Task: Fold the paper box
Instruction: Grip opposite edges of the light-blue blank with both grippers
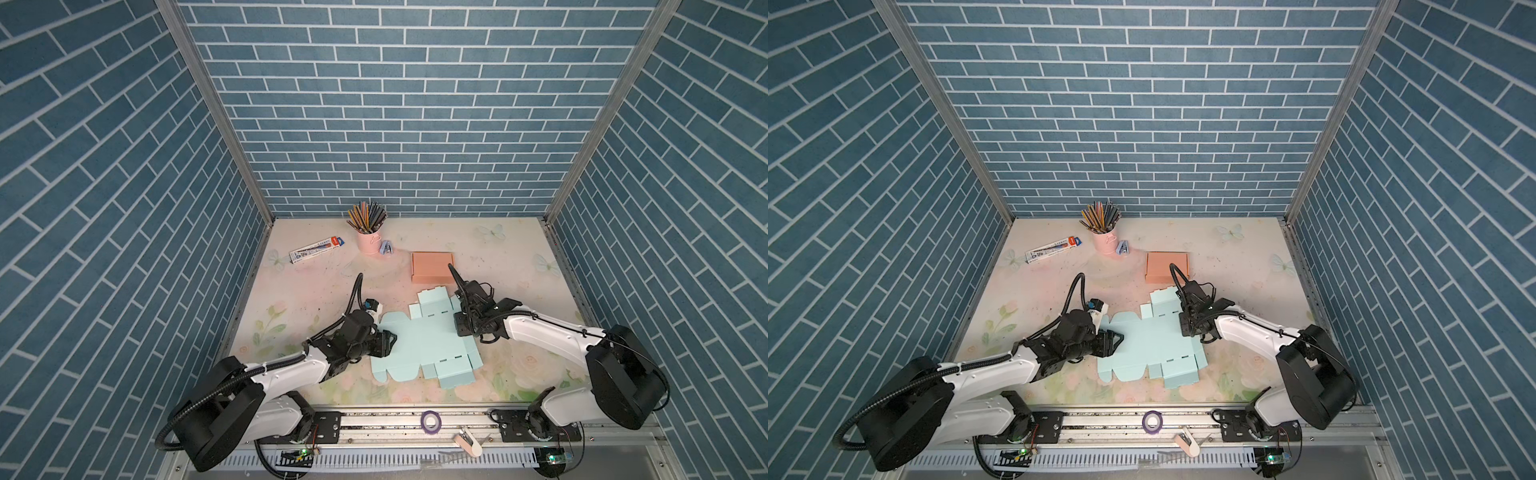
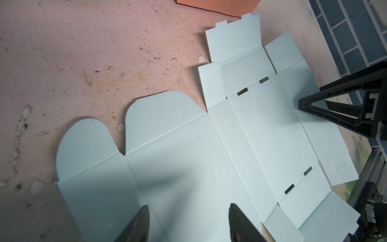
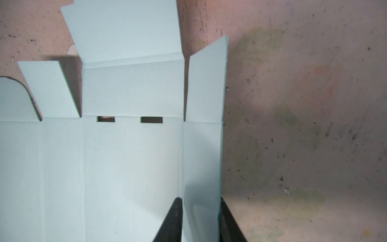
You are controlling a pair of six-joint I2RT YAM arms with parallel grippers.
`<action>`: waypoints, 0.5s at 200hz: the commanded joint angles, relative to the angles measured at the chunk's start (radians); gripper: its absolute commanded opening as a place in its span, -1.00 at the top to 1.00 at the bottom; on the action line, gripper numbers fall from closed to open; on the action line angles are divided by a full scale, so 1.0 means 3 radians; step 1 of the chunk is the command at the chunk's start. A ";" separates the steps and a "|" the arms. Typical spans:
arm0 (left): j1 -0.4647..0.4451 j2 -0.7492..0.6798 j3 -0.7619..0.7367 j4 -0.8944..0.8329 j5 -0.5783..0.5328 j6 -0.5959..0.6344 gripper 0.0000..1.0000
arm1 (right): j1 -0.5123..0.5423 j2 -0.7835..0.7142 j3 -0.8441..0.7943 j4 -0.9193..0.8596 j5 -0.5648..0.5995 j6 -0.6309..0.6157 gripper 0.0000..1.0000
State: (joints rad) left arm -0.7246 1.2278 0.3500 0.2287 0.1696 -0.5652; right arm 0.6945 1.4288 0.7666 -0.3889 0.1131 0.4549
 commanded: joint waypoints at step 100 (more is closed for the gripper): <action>0.0002 -0.0144 -0.0195 0.0178 0.0005 -0.0083 -0.15 | -0.0010 -0.0497 -0.0150 0.0154 -0.0062 -0.0364 1.00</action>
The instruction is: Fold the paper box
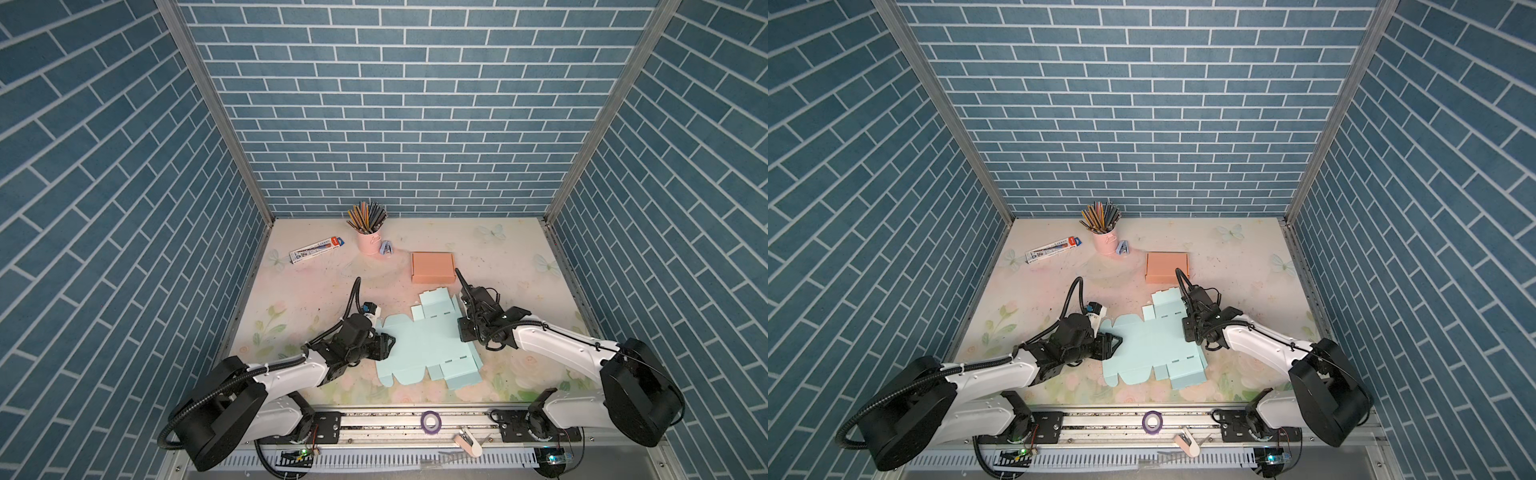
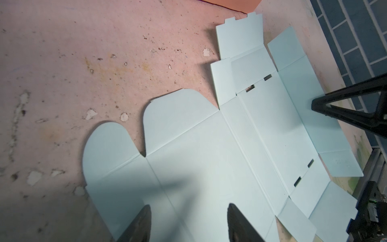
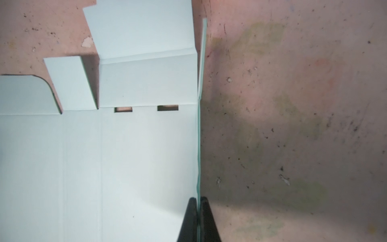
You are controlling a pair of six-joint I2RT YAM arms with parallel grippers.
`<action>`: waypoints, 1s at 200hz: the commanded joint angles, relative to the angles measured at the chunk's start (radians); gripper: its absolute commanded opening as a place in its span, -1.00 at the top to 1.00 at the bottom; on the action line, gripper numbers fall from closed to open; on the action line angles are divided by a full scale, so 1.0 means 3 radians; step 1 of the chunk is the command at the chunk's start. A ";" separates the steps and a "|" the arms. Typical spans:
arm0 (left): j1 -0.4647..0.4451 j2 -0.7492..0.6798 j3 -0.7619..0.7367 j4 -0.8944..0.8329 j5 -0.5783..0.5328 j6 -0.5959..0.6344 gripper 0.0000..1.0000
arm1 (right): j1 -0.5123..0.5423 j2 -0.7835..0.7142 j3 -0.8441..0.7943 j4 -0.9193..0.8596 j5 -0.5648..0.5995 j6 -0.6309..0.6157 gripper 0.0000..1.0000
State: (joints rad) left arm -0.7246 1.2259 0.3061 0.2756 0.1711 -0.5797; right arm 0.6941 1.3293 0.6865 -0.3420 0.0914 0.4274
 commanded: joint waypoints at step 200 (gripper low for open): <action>0.0692 0.0000 0.1375 0.0259 0.0819 -0.0175 0.84 | 0.1004 -0.0334 0.0567 0.0273 0.1060 -0.1734 1.00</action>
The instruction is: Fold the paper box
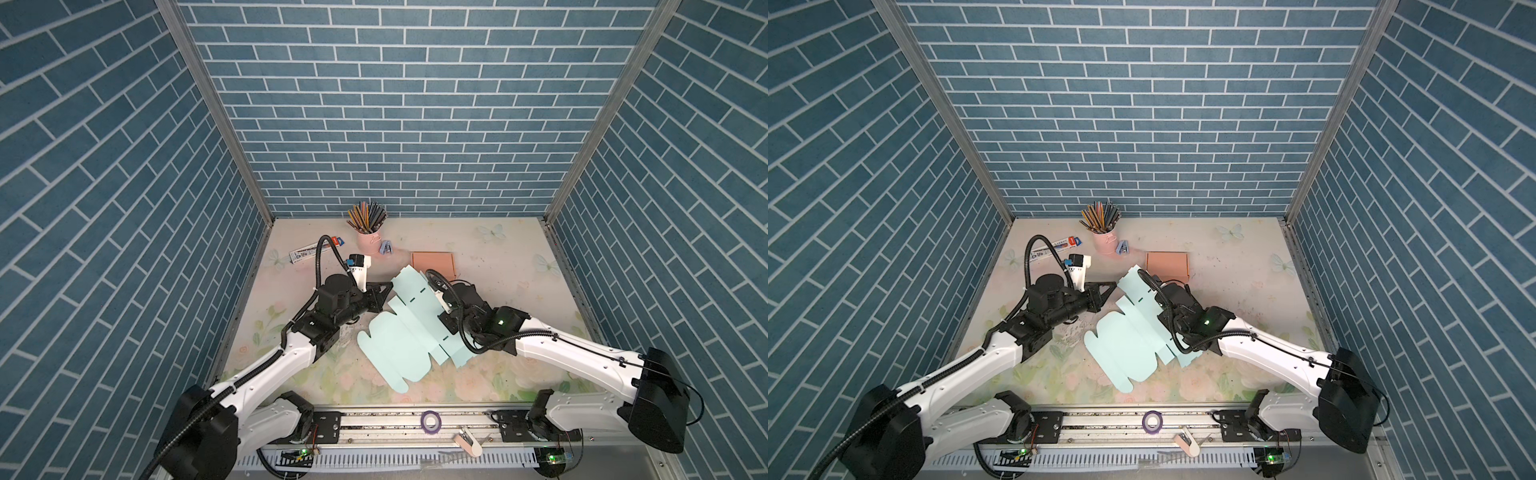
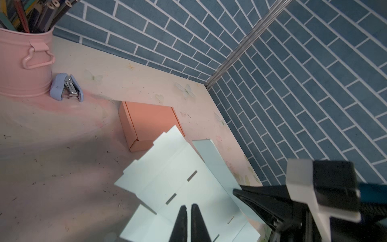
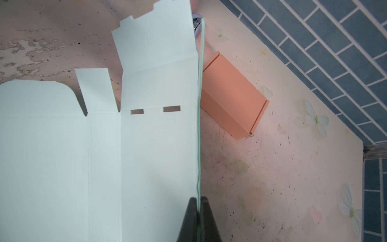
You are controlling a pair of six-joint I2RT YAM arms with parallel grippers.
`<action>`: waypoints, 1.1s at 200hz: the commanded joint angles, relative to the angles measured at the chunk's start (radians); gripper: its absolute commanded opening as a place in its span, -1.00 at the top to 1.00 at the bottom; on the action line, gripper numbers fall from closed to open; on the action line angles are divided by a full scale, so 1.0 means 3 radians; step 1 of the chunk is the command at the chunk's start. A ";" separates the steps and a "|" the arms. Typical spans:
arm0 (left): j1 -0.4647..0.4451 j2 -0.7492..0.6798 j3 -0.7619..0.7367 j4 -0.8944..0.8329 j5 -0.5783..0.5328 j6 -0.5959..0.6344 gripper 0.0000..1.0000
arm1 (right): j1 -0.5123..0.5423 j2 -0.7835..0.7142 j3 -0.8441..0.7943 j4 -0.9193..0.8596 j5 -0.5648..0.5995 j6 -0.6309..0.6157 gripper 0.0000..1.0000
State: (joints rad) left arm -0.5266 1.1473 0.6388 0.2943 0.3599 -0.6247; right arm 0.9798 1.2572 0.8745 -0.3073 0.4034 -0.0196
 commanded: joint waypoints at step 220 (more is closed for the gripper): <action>0.0009 0.0758 0.0845 -0.0430 0.0600 0.0569 0.81 | 0.0197 -0.0106 -0.0077 0.0321 0.0048 -0.0471 1.00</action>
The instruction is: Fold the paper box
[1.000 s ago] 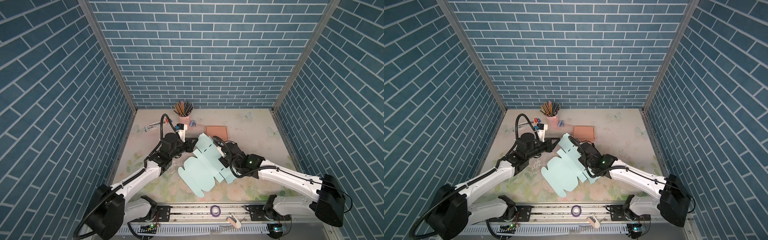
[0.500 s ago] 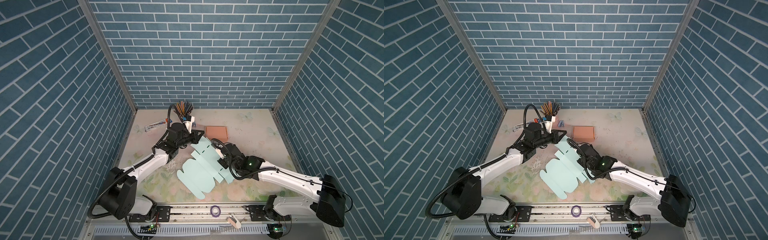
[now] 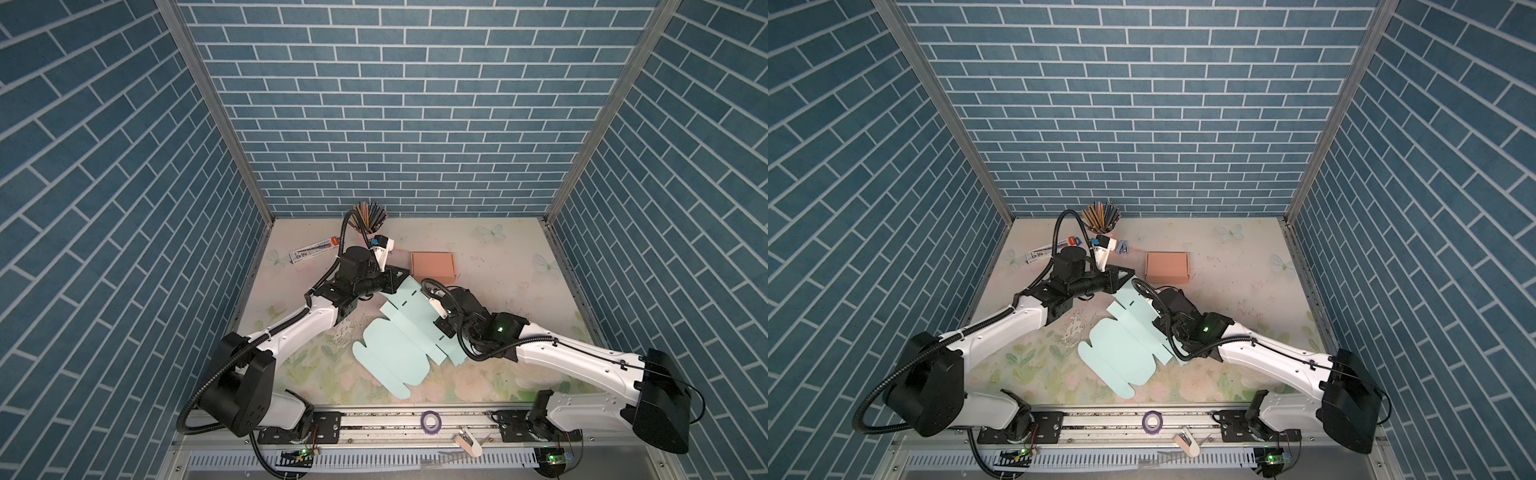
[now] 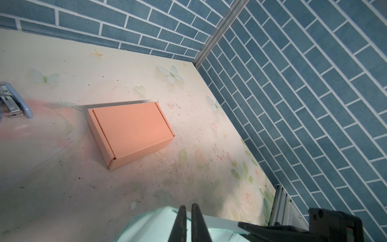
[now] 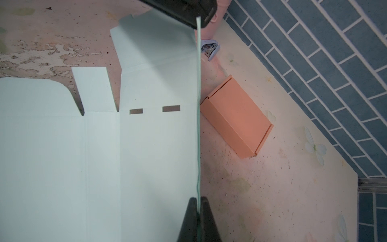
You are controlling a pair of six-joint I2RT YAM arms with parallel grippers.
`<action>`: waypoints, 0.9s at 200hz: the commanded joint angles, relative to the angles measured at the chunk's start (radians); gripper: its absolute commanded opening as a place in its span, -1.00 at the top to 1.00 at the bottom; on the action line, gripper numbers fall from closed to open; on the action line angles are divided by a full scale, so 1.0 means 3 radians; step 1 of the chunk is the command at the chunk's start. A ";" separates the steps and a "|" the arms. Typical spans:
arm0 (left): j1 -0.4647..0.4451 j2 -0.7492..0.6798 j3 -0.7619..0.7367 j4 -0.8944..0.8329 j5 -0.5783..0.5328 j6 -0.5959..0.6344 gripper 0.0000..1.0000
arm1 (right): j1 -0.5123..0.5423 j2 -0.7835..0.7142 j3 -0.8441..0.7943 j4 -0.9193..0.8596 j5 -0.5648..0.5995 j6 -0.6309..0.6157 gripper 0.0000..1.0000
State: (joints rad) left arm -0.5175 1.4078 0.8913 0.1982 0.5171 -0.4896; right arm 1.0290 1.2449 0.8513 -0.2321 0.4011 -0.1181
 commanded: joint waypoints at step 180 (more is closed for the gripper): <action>0.0076 -0.0103 0.0220 -0.0364 0.0024 0.0256 0.71 | 0.0127 -0.0039 -0.0005 0.0049 0.0187 -0.0240 1.00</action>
State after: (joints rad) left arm -0.5011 1.3342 0.8886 0.1112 0.5213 -0.4469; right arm 1.0561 1.2411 0.8513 -0.2237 0.4282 -0.1398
